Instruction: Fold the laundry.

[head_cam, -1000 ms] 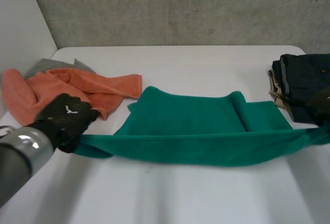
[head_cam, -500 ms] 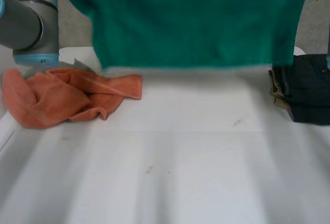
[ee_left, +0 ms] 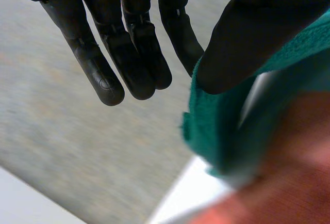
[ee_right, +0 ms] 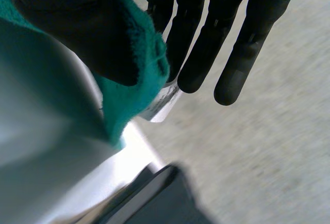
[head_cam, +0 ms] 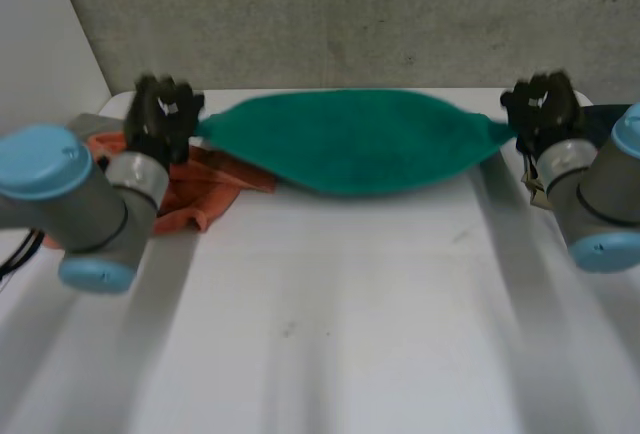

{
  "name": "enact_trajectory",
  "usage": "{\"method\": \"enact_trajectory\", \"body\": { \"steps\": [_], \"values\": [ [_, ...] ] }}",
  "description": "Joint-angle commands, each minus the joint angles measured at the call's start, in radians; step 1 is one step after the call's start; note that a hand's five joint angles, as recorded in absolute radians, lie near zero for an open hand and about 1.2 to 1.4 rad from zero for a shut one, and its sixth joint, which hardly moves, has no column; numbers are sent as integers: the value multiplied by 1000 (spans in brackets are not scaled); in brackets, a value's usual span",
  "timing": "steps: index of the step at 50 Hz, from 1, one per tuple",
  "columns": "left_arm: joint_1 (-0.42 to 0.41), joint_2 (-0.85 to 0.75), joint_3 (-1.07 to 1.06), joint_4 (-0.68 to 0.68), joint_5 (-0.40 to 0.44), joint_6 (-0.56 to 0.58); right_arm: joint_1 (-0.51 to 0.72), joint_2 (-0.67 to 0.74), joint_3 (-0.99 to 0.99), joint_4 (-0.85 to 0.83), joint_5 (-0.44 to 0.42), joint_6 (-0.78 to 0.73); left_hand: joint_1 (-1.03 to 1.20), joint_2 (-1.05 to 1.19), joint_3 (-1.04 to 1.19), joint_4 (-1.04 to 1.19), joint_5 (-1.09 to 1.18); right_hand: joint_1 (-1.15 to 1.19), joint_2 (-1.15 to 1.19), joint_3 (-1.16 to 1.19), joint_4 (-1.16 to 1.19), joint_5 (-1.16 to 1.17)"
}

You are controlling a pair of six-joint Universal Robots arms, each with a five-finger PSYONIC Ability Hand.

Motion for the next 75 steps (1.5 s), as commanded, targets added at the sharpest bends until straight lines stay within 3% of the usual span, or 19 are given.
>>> {"method": "enact_trajectory", "body": {
  "steps": [1, 8, 9, 14, 18, 22, 31, 39, 49, 61, 68, 69, 70, 71, 72, 74, 75],
  "values": [
    [7, 158, -237, -182, 30, 79, -6, -140, 151, 287, -2, -42, 245, 200, 204, 194, 226, 306, 221, 206, 198, 201],
    [64, 459, -415, -530, 21, 215, -148, -412, 315, 715, -5, -272, 245, 200, 204, 194, 226, 306, 221, 206, 198, 201],
    [75, 522, -447, -654, 21, 251, -164, -436, 334, 752, -5, -312, 245, 200, 204, 194, 226, 306, 221, 206, 198, 201],
    [84, 644, -493, -929, 31, 297, -213, -549, 400, 892, -2, -487, 245, 200, 204, 194, 226, 306, 221, 206, 198, 201],
    [68, 642, -484, -899, 31, 297, -216, -561, 409, 842, -2, -481, 245, 200, 204, 194, 226, 306, 221, 206, 198, 201],
    [68, 575, -441, -778, 31, 282, -210, -550, 409, 704, -4, -406, 245, 200, 204, 194, 226, 306, 221, 206, 198, 201],
    [-11, 229, -187, -450, 4, 236, -140, -291, 339, 362, -13, -250, 245, 200, 204, 194, 226, 306, 221, 206, 198, 201],
    [-33, -28, 77, -404, -100, 223, -49, -115, 192, 230, 47, -240, 245, 200, 204, 194, 226, 306, 221, 206, 198, 201],
    [-51, -241, 339, -398, -119, 231, -26, 59, -12, 150, 84, -248, 245, 200, 204, 194, 226, 306, 221, 206, 198, 201],
    [-68, -287, 427, -289, -121, 234, -18, 129, -102, 118, 157, -247, 245, 200, 204, 194, 226, 298, 214, 198, 190, 193],
    [-74, -299, 448, -244, -125, 237, -18, 140, -108, 115, 160, -248, 245, 200, 204, 194, 226, 78, -6, -22, -29, -27],
    [-76, -303, 451, -246, -124, 237, -18, 140, -111, 115, 163, -247, 245, 200, 204, 194, 226, -120, -204, -220, -228, -225],
    [-79, -306, 451, -249, -124, 237, -18, 140, -114, 116, 168, -245, 237, 191, 195, 185, 217, -916, -1000, -1016, -1024, -1021],
    [-91, -310, 444, -250, -121, 239, -17, 139, -112, 121, 170, -246, -708, -753, -749, -759, -727, -916, -1000, -1016, -1024, -1021],
    [-100, -310, 439, -249, -119, 239, -17, 134, -109, 121, 170, -245, -976, -1022, -1018, -1028, -996, -916, -1000, -1016, -1024, -1021],
    [-123, -312, 428, -250, -114, 242, -12, 113, -96, 122, 168, -228, -829, -875, -871, -881, -849, -916, -1000, -1016, -1024, -1021],
    [-146, -300, 407, -244, -113, 236, -14, 102, -88, 124, 168, -222, -976, -1022, -1018, -1028, -996, -916, -1000, -1016, -1024, -1021]
  ]
}}
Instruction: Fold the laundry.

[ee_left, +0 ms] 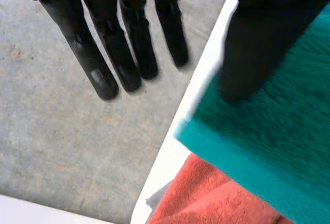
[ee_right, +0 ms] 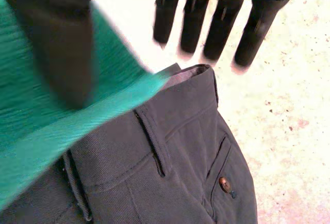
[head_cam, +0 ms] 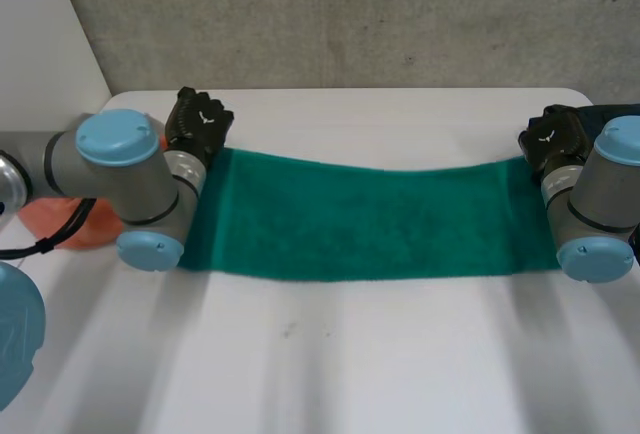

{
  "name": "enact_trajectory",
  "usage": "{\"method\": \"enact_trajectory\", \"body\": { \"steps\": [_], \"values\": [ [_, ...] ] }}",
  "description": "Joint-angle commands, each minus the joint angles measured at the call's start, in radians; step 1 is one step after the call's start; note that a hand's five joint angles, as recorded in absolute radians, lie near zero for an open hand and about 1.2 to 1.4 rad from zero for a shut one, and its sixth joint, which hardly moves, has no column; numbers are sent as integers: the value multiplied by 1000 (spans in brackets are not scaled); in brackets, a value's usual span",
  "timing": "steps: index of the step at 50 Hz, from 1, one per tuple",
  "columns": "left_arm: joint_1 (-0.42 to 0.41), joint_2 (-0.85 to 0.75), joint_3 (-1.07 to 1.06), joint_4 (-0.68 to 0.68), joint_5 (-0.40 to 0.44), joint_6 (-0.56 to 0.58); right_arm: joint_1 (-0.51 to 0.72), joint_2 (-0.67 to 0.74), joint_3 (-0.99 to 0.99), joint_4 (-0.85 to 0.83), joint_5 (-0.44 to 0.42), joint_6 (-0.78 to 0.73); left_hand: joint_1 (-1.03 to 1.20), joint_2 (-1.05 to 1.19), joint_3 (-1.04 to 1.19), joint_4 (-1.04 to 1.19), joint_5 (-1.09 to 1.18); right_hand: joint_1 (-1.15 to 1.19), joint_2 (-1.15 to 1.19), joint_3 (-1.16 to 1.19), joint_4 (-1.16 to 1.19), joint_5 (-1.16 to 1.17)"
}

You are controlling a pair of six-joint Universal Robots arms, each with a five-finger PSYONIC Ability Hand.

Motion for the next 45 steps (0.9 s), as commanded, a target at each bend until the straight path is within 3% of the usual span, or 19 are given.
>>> {"method": "enact_trajectory", "body": {
  "steps": [1, 9, 13, 19, 28, 39, 41, 42, 45],
  "values": [
    [-70, 3, -44, 6, 10, -5, 3, -50, 29, 10, 3, 34, -631, -724, -723, -728, -699, -385, -377, -411, -411, -392],
    [-58, 147, -153, -9, -1, -40, -11, -280, 169, 85, -61, 204, -631, -724, -723, -728, -699, -385, -377, -411, -411, -392],
    [-58, 256, -278, -12, 13, -134, -36, -343, 223, 243, -172, 245, -631, -724, -723, -728, -699, -352, -344, -377, -378, -358],
    [-50, 405, -475, 3, 28, -267, -200, -358, 339, 470, -317, 250, -631, -724, -723, -728, -699, -131, -124, -157, -157, -138],
    [-47, 436, -590, 38, 76, -304, -267, -340, 439, 272, -360, 241, -630, -723, -722, -727, -698, 7, 15, -19, -19, 0],
    [-38, 425, -601, 61, 77, -307, -263, -245, 427, 234, -357, 198, -624, -717, -716, -722, -693, 24, 32, -1, -2, 18],
    [-38, 423, -601, 61, 77, -306, -263, -239, 425, 231, -357, 192, -624, -717, -716, -722, -693, 220, 228, 194, 194, 213],
    [-38, 423, -604, 61, 77, -306, -264, -239, 422, 219, -354, 190, -624, -717, -716, -722, -693, 800, 807, 774, 774, 793],
    [-38, 423, -605, 61, 77, -306, -273, -246, 421, 192, -344, 192, -624, -717, -716, -722, -693, 837, 844, 811, 811, 830]
  ]
}}
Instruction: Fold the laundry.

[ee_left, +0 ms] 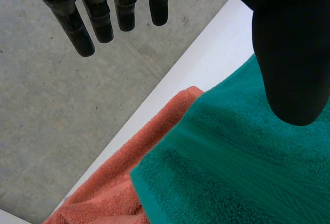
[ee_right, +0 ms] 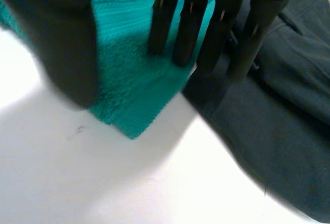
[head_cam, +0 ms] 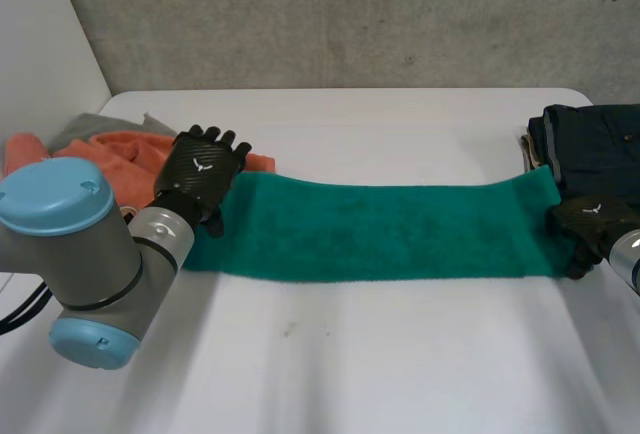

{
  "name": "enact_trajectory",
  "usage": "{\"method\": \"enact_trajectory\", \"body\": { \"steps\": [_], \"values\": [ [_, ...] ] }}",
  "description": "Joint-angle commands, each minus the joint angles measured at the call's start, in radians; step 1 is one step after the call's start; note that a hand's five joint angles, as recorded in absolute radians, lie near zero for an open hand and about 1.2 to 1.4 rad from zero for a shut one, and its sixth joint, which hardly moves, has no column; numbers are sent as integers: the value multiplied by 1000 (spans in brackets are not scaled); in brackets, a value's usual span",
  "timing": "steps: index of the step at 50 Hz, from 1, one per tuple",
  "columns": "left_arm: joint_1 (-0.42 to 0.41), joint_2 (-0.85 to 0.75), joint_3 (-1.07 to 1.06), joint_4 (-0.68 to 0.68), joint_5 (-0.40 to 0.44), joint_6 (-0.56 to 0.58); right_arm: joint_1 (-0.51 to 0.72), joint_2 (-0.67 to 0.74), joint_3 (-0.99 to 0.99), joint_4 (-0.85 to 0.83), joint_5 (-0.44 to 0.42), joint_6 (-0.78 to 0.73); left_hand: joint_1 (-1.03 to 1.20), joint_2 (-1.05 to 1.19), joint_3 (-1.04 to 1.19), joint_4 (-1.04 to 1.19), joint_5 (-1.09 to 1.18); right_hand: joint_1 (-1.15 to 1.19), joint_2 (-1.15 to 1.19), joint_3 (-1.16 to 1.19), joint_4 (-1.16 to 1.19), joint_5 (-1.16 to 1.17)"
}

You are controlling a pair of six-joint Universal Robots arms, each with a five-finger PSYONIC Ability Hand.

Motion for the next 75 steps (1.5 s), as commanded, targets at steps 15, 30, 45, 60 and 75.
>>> {"method": "enact_trajectory", "body": {
  "steps": [15, 30, 45, 60, 75],
  "values": [
    [19, 110, -80, -3, -1, 0, -219, -164, 15, 17, 94, -243, -18, -27, -32, -23, -46, 601, 614, 618, 618, 619],
    [51, 222, -141, -9, -2, -3, 311, -171, -215, 25, 210, -243, -18, -27, -32, -23, -46, 601, 614, 618, 618, 619],
    [48, 251, -187, -10, -1, -11, 880, 217, -365, -145, 68, -320, -21, -30, -35, -26, -49, 601, 614, 618, 618, 619],
    [-47, 222, -78, -3, -1, -18, 778, -77, -157, -136, 160, 24, -22, -31, -36, -26, -50, -621, -608, -604, -604, -603],
    [-242, -59, 138, -18, -12, -21, 462, -126, 161, -33, 242, 125, -18, -27, -32, -23, -46, -263, -250, -246, -247, -246]
  ]
}}
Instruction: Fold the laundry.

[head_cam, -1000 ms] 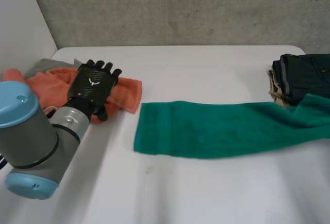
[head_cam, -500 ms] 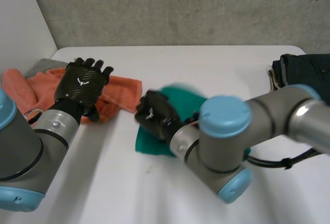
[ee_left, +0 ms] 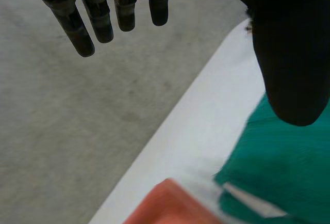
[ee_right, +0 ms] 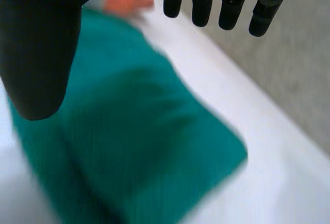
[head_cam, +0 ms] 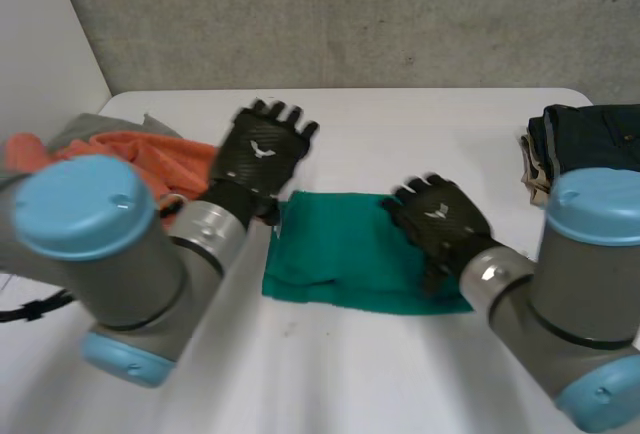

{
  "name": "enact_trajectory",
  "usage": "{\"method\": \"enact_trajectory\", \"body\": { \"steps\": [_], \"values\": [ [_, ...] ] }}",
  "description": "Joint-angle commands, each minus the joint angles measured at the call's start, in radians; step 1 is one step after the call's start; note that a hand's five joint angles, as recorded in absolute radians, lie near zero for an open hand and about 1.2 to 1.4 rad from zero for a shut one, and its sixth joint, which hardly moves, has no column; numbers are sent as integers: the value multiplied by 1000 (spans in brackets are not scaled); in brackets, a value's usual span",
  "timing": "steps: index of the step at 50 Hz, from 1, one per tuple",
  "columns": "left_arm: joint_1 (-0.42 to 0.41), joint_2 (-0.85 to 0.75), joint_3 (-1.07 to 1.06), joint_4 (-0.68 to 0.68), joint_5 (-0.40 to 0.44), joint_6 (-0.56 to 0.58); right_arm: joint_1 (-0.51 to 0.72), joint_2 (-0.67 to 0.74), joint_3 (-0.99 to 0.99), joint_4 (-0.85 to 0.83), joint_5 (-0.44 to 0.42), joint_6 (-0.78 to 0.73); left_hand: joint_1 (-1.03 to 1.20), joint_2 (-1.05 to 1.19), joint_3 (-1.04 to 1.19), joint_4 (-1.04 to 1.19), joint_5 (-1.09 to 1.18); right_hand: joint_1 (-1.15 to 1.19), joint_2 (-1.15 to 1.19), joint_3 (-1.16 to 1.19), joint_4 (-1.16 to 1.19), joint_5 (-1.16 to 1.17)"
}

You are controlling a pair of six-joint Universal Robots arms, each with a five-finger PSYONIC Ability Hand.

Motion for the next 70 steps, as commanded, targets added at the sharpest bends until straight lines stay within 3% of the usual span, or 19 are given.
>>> {"method": "enact_trajectory", "body": {
  "steps": [1, 2, 3, 9, 13, 17, 21, 24, 28, 29, 31, 37, 41, 43, 47, 53, 59, 63, 70],
  "values": [
    [-49, -86, 53, -7, -6, -2, -122, 81, 77, 7, 60, -108, -18, -27, -32, -23, -46, 486, 504, 507, 505, 489],
    [-49, -84, 49, -7, -6, -2, -136, 101, 63, -11, 69, -149, -18, -27, -32, -23, -46, 991, 1008, 1011, 1009, 993],
    [-49, -80, 43, -7, -6, -2, -139, 104, 60, -21, 72, -165, -18, -27, -32, -23, -46, 1169, 1187, 1190, 1188, 1172],
    [-17, 21, -22, -20, -14, -4, -127, 98, -35, -154, 147, -360, -18, -27, -32, -23, -46, 1171, 1189, 1191, 1190, 1173],
    [29, 127, -101, -17, -26, -8, 10, 80, -119, -176, 131, -432, -18, -27, -32, -23, -46, 1171, 1189, 1191, 1190, 1173],
    [75, 199, -161, -12, -29, -34, 207, 111, -179, -191, -7, -449, -21, -30, -35, -26, -49, 1171, 1189, 1191, 1190, 1173],
    [113, 242, -195, -12, -28, -91, 269, 202, -188, -186, -151, -455, -22, -31, -36, -26, -50, 1171, 1189, 1191, 1190, 1173],
    [139, 248, -201, -14, -29, -140, 271, 253, -199, -182, -198, -455, -22, -31, -36, -26, -50, 1171, 1189, 1191, 1190, 1173],
    [153, 247, -195, -12, -25, -180, 263, 283, -231, -182, -199, -432, -22, -31, -36, -26, -50, 695, 713, 715, 714, 697],
    [153, 245, -191, -9, -23, -186, 260, 276, -233, -183, -193, -405, -21, -30, -35, -26, -49, 330, 348, 351, 349, 333],
    [155, 235, -172, -7, -20, -197, 260, 266, -230, -183, -176, -351, -22, -31, -36, -26, -50, -51, -33, -30, -32, -48],
    [116, 150, -67, -9, -18, -202, 116, 62, -166, -150, -132, 99, -22, -31, -36, -26, -50, -51, -33, -30, -32, -48],
    [5, 19, 70, -24, -20, -203, 39, -24, -147, -105, -145, 385, -22, -31, -36, -26, -50, -51, -33, -30, -32, -48],
    [-28, -32, 105, -35, -20, -206, 13, -32, -150, -67, -147, 445, -21, -30, -35, -26, -49, -51, -33, -30, -32, -48],
    [-75, -143, 193, -104, -23, -217, -56, -5, -196, 68, -139, 452, -18, -27, -32, -23, -46, -51, -33, -30, -32, -48],
    [-80, -301, 300, -254, -43, -290, -61, 212, -365, 240, -133, 404, 26, 17, 12, 21, -2, -51, -33, -30, -32, -48],
    [-78, -359, 313, -360, -187, -281, -59, 350, -455, 297, -136, 346, 35, 26, 21, 30, 6, -51, -33, -30, -32, -48],
    [-82, -364, 296, -377, -222, -255, -59, 382, -466, 298, -126, 295, 35, 26, 21, 30, 6, -51, -33, -30, -32, -48],
    [-88, -327, 303, -382, -221, -228, -41, 326, -457, 288, -17, 186, 32, 23, 18, 27, 3, -51, -33, -30, -32, -48]
  ]
}}
